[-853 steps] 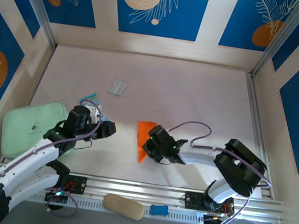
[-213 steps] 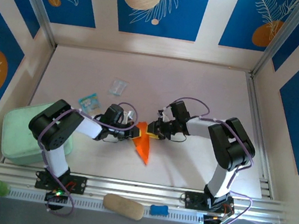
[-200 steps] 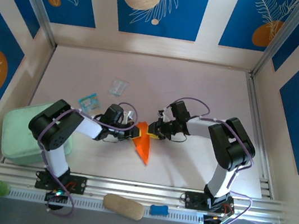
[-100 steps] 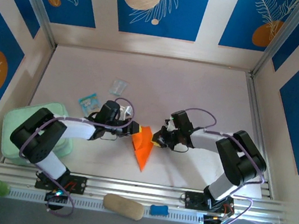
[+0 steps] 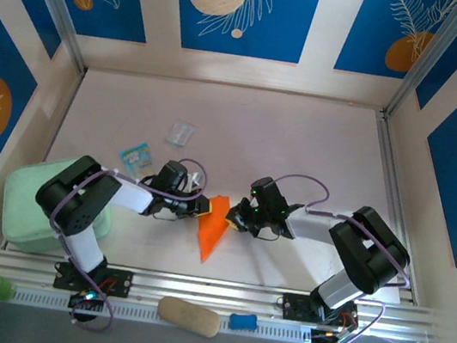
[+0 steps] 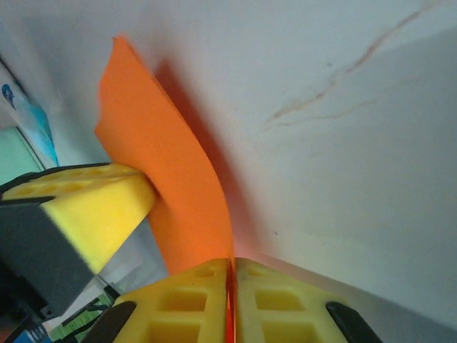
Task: Fold a paper plane with a square sheet of paper (pick it up from the middle)
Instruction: Perform the fifth fold on the wing at the bottom-center of the table.
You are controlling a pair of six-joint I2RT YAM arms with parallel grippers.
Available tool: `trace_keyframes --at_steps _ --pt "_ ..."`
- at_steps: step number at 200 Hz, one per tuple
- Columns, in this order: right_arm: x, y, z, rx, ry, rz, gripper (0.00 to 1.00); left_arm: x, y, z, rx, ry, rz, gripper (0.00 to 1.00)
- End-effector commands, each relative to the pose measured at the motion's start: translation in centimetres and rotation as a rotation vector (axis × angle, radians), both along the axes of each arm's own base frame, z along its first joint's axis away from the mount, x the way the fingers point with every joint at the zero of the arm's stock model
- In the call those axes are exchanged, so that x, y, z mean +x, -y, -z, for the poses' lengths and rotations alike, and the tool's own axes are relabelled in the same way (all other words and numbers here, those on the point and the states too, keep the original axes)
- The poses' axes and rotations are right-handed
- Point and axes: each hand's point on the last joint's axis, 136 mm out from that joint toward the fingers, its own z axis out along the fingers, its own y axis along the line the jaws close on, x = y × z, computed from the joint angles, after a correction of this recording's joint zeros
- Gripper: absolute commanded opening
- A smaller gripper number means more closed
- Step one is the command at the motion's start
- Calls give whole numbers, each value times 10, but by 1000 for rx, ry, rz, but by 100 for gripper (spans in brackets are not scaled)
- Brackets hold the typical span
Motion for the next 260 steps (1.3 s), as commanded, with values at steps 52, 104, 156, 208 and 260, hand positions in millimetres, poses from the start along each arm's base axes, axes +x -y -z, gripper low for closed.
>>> trace_keyframes --at_steps 52,104,156,208,260 --pt "4 -20 -10 99 47 -227 23 -10 1 22 -27 -30 12 0" --pt "14 -16 -13 125 58 -272 25 -10 1 21 -16 -25 20 0" --pt "22 -12 -12 133 59 -313 25 -9 2 21 -17 -27 20 0" --pt "24 -6 -8 134 55 -317 10 -7 2 14 -12 -12 24 0" --pt "25 3 -17 93 57 -203 0 -1 4 -28 -60 92 14 14"
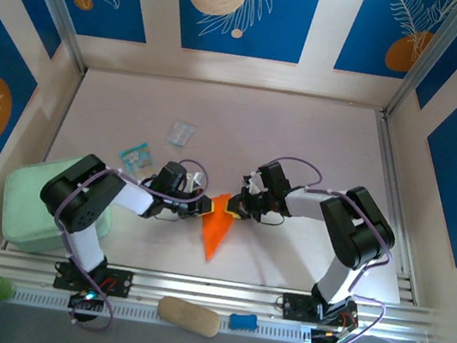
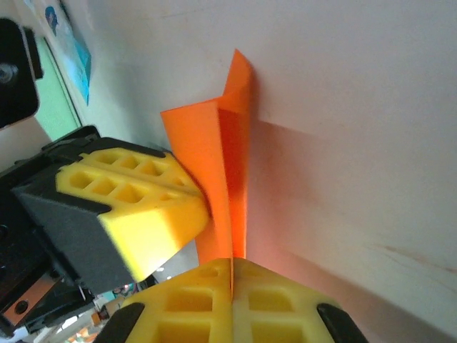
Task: Fold a paper plane with a square sheet of paper (pick it up from the middle)
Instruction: Perform the fifth fold on the wing at the bottom-center of the table.
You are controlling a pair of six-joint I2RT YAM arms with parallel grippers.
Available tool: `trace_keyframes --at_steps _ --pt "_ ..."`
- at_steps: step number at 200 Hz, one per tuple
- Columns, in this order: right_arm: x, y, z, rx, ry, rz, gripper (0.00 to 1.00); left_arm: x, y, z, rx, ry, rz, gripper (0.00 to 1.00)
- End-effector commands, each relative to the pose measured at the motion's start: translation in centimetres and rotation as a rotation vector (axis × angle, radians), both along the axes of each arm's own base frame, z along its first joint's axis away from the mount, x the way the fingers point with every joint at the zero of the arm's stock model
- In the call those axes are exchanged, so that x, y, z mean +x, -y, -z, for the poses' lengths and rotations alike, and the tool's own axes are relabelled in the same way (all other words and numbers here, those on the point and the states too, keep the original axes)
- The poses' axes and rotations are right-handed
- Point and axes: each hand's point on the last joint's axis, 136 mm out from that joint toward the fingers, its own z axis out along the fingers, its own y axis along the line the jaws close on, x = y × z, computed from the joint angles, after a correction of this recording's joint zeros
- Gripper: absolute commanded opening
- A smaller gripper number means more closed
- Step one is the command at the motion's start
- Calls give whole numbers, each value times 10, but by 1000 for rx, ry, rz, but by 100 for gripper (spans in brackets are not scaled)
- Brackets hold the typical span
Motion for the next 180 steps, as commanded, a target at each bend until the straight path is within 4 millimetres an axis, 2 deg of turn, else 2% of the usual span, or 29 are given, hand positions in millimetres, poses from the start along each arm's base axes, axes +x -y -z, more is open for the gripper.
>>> trace_keyframes --at_steps 1,22,47,78,112,142,180 --pt "-1 10 -8 -29 -9 82 0 -1 -3 -21 2 62 -4 15" --pt "0 23 -9 -60 -30 225 0 0 -4 -43 32 146 -7 20" --pt "-1 45 -9 -110 -51 402 0 -7 -10 -56 156 252 21 22" --pt "-3 59 -17 -115 -45 541 0 -16 -15 -75 247 386 53 24" --pt "-8 57 -22 -114 -27 533 0 -25 -13 -74 252 425 62 26" --pt "-16 53 -15 -127 -50 503 0 -31 -3 -74 246 438 84 26" --pt "-21 56 -10 -141 -41 500 0 -32 0 -74 261 453 97 25"
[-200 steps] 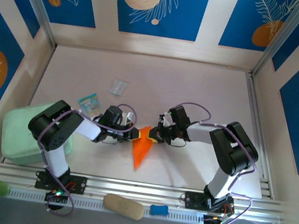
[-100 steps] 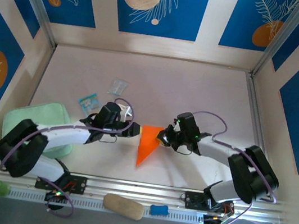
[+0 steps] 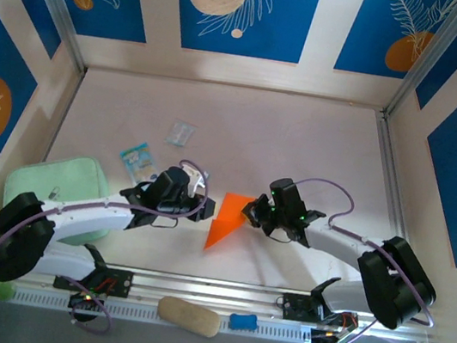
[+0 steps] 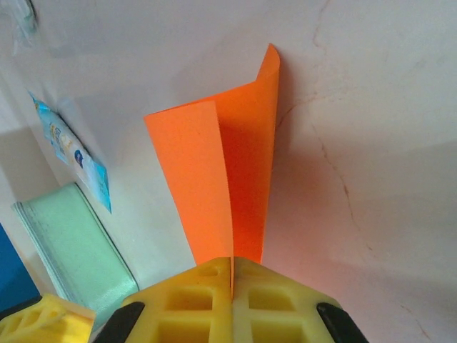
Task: Fold a paper plane with a square sheet of paper (pick it up from the middle)
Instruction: Perform the fifth fold on the wing at the bottom-center of the table.
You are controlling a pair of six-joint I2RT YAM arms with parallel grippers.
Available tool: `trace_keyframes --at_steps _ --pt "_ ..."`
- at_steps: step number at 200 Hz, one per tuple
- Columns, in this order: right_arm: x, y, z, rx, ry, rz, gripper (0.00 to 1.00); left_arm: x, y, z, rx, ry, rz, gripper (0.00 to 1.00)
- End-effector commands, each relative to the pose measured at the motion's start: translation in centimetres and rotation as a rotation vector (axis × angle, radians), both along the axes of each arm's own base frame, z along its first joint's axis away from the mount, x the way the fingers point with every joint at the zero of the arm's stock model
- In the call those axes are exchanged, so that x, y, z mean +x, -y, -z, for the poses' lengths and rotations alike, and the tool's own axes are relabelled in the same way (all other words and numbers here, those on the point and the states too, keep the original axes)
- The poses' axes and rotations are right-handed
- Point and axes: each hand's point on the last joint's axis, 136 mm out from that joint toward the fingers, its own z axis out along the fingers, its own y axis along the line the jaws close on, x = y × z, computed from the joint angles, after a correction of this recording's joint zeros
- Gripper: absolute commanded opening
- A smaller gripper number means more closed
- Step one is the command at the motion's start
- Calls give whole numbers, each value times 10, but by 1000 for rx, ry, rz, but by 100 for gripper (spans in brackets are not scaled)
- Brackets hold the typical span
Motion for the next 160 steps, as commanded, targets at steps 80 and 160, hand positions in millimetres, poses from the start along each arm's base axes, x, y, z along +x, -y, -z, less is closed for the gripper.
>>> trace_keyframes --at_steps 80,160 --pt "-11 8 12 -45 -22 -3 0 -11 4 4 65 77 40 24" --pt "-9 1 2 -21 -9 -25 0 -41 41 29 209 171 242 37"
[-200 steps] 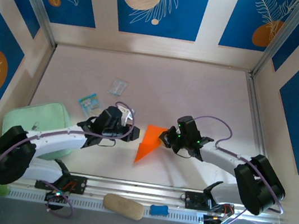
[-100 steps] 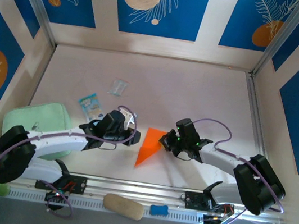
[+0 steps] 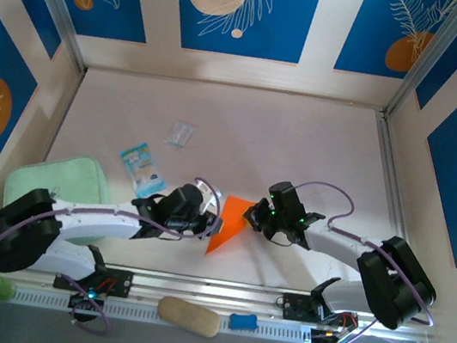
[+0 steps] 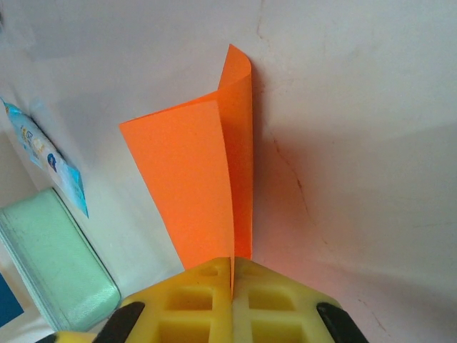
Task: Fold a paper plane with a square sheet of paper (pick it up from the middle)
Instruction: Perform the fifth fold on the wing at the bottom-center of the table.
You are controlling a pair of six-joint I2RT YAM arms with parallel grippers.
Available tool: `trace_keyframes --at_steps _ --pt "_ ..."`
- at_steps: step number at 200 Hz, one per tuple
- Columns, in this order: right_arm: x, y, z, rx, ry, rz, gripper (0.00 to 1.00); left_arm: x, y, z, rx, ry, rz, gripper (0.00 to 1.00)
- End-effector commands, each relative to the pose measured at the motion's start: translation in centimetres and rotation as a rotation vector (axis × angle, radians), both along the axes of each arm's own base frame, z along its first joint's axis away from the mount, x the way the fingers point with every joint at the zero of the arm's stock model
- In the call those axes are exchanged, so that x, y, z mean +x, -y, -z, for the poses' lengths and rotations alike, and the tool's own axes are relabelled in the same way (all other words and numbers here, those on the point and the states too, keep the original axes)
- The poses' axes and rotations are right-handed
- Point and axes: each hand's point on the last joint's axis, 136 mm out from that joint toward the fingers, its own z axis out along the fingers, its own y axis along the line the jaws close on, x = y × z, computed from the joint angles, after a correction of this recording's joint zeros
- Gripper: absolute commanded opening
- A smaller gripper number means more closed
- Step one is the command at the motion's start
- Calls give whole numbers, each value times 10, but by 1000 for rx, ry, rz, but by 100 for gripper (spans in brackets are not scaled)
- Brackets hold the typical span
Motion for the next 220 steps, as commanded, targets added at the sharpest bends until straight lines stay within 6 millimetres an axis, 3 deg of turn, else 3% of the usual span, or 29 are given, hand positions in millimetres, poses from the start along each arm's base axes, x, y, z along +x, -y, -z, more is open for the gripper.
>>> trace_keyframes --at_steps 1,56,106,183,220 --pt "-3 -5 -8 15 10 -27 0 -6 17 3 49 45 86 37" --pt "-1 -2 -9 20 2 16 0 -25 39 24 166 72 167 47" --pt "0 -3 -13 31 -6 30 0 -18 31 36 332 142 105 47" --pt "1 -3 -20 39 2 40 0 -16 26 41 479 223 91 41" --pt "0 -1 -20 35 -1 42 0 -16 25 40 498 244 85 32"
